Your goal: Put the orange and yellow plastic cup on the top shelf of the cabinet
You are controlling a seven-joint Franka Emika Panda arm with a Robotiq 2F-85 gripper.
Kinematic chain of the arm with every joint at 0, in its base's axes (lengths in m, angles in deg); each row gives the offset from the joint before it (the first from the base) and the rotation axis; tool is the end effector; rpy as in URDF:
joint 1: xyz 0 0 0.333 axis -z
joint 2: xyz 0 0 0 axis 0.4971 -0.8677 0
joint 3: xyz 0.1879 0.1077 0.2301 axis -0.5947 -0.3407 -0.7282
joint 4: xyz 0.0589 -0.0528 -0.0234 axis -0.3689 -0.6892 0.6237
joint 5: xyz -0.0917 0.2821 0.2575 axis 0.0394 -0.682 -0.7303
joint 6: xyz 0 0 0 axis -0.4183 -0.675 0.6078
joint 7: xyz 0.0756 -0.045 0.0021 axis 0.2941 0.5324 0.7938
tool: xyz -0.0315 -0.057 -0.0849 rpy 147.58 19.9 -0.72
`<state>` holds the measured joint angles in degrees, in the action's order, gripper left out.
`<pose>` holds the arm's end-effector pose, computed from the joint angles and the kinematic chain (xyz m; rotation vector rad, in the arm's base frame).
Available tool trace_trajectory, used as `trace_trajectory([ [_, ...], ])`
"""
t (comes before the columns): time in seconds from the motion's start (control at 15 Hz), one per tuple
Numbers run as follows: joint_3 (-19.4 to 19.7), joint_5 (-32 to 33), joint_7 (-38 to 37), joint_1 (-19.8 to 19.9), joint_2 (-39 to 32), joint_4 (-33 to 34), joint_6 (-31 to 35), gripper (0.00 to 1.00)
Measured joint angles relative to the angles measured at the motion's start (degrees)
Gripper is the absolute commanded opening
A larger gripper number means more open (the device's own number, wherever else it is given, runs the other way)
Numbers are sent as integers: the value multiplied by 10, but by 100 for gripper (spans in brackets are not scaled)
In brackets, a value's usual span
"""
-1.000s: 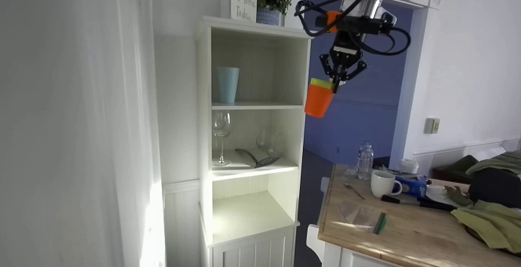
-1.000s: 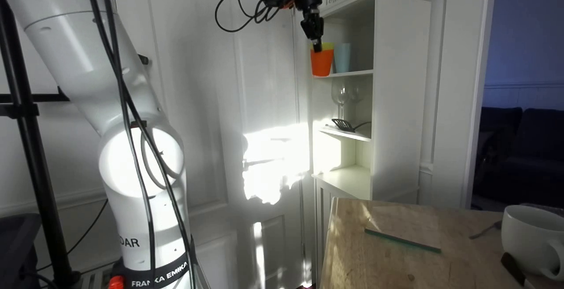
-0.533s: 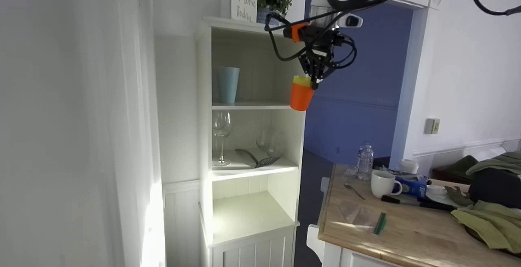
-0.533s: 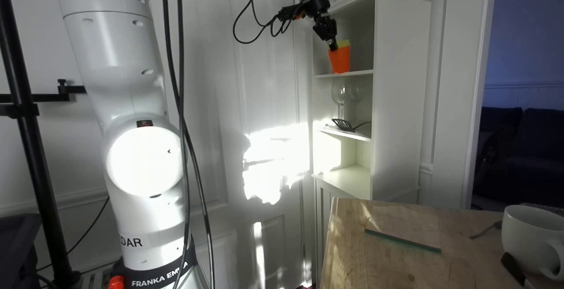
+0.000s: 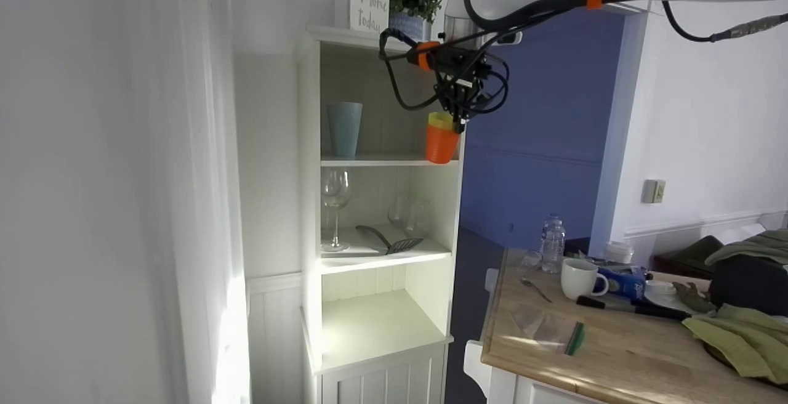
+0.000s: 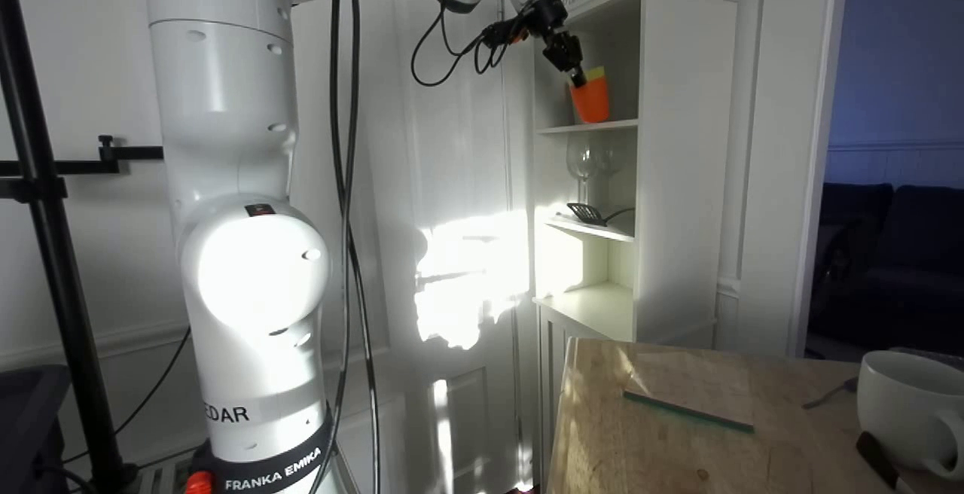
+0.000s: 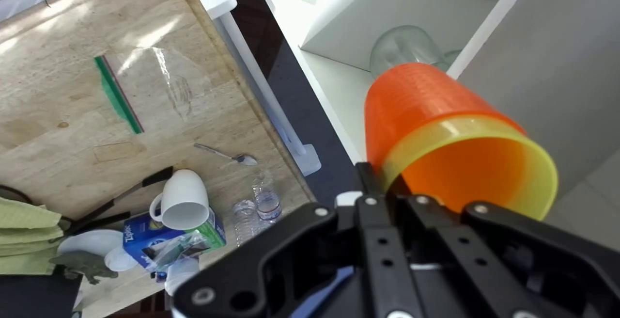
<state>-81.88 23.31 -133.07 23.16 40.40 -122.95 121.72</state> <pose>0.5551 0.1868 0.7018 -2.4179 1.7880 -0.8199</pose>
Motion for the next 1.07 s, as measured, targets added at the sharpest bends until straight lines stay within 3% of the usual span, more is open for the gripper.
trace_trajectory([
  [0.07,1,0,0,0,0,1,0,1],
  [1.07,24,1,-22,10,-57,48,74,1],
])
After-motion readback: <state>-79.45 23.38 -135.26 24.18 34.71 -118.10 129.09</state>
